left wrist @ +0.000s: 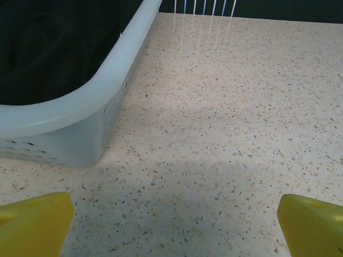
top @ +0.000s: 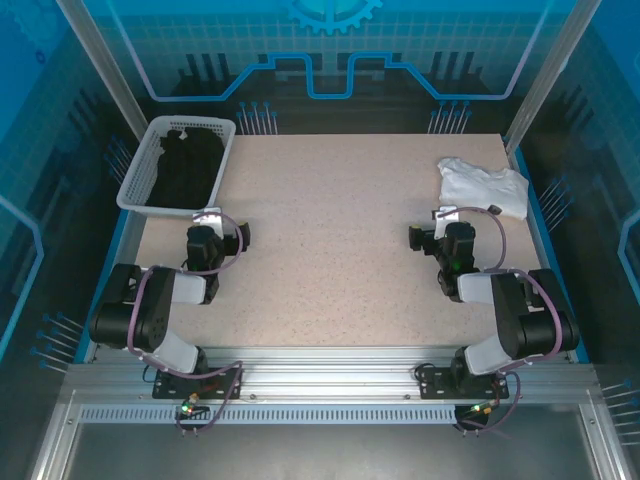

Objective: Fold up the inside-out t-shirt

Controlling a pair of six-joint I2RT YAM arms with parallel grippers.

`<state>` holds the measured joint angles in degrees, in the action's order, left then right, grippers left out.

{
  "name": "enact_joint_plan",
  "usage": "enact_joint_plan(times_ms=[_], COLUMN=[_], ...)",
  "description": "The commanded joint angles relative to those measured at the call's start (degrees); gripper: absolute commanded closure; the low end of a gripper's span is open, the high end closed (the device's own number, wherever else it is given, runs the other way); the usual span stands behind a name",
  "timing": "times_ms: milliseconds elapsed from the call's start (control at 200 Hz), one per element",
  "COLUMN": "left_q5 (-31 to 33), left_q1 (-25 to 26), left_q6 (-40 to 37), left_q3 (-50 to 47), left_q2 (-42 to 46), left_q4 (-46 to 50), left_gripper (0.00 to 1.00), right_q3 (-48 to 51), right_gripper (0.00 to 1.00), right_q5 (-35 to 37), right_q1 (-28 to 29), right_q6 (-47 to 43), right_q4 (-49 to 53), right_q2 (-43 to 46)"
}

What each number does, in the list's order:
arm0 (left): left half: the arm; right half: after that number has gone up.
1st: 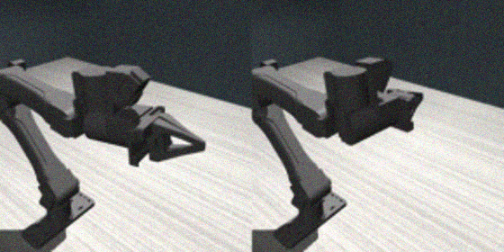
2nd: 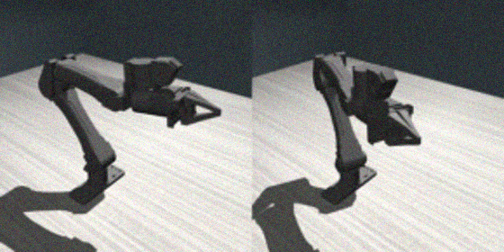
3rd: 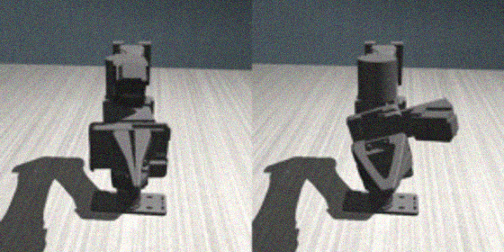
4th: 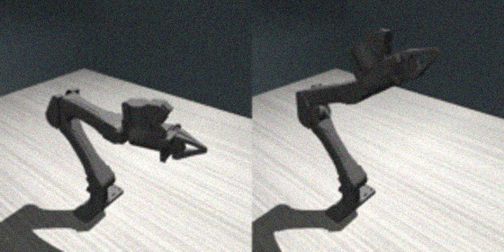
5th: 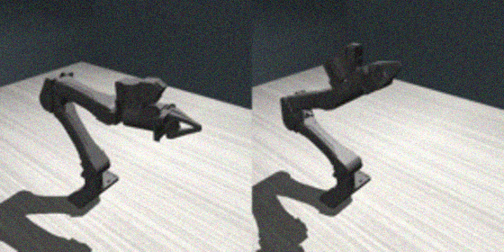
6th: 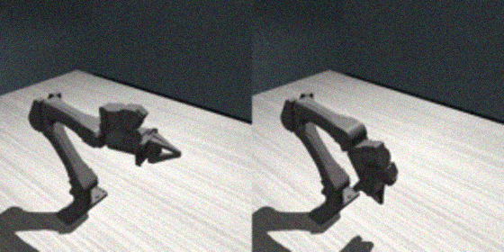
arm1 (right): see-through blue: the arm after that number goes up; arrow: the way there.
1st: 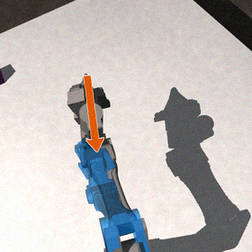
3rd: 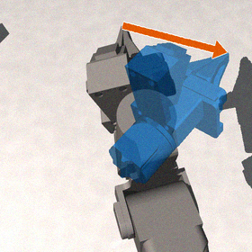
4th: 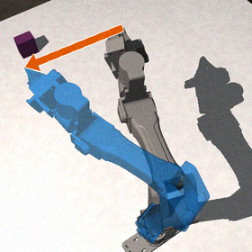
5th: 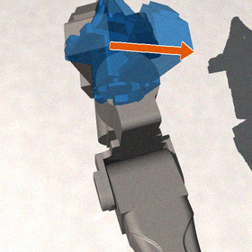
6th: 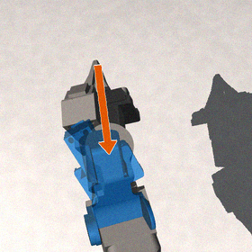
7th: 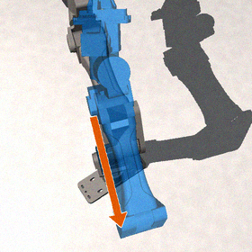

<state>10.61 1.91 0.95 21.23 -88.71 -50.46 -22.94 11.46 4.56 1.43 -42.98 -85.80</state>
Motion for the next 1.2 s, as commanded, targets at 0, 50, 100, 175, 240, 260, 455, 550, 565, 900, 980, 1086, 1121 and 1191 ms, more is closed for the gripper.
enact_joint_plan(times_ms=[0,50,100,175,240,260,455,550,565,900,980,1086,1121,1191], left_q5=[-1.2,-1.2,-1.2,-1.2,-1.2,-1.2,-1.2,-1.2,-1.2,0.7,0.7,-1.3,-3.6,-5.8], left_q1=[-0.7,-0.7,-0.7,-0.7,-0.7,-0.7,-0.7,-0.7,-0.7,-0.7,-0.7,-0.7,-0.6,-0.7], left_q6=[-0.4,-0.4,-0.4,-0.4,-0.4,-0.4,-0.4,-0.4,-0.4,0.2,1.7,9.5,10.9,14.6], left_q3=[0.5,0.6,0.5,0.6,0.5,0.5,0.6,0.6,0.5,1.0,1.8,3.1,3.6,5.0], left_q2=[0.3,0.4,0.4,0.4,0.4,0.4,0.3,0.4,0.3,7.4,15.1,26.4,29.9,35.2], left_q4=[-1.6,-1.6,-1.6,-1.6,-1.6,-1.6,-1.6,-1.6,-1.6,4.9,13.8,25.3,28.3,32.4], left_gripper=[0.01,0.01,0.01,0.01,0.01,0.01,0.01,0.01,0.01,0.01,0.01,0.01,0.01,0.01], right_q3=[-1.0,-0.9,-0.9,-1.0,-0.9,-1.0,-1.0,-1.0,-1.0,-1.9,-4.1,-4.7,-4.5,-5.3], right_gripper=[0.0,0.0,0.0,0.0,0.0,0.0,0.0,0.0,0.0,0.0,0.0,0.0,0.0,0.0], right_q5=[-0.7,-0.7,-0.7,-0.7,-0.8,-0.7,-0.7,-0.7,-0.7,0.5,2.0,3.4,2.7,3.3], right_q1=[0.3,0.3,0.3,0.3,0.3,0.3,0.3,0.3,0.3,1.4,1.8,1.4,1.1,0.8], right_q6=[-0.5,-0.5,-0.5,-0.5,-0.5,-0.5,-0.5,-0.4,-0.4,-1.4,-0.6,4.8,7.4,15.0], right_q4=[-1.9,-1.9,-1.9,-1.9,-1.9,-1.9,-1.9,-1.9,-1.9,1.8,10.4,18.6,20.4,25.8], right_q2=[-0.4,-0.3,-0.3,-0.3,-0.3,-0.3,-0.3,-0.3,-0.3,2.5,7.7,17.1,20.5,26.9])
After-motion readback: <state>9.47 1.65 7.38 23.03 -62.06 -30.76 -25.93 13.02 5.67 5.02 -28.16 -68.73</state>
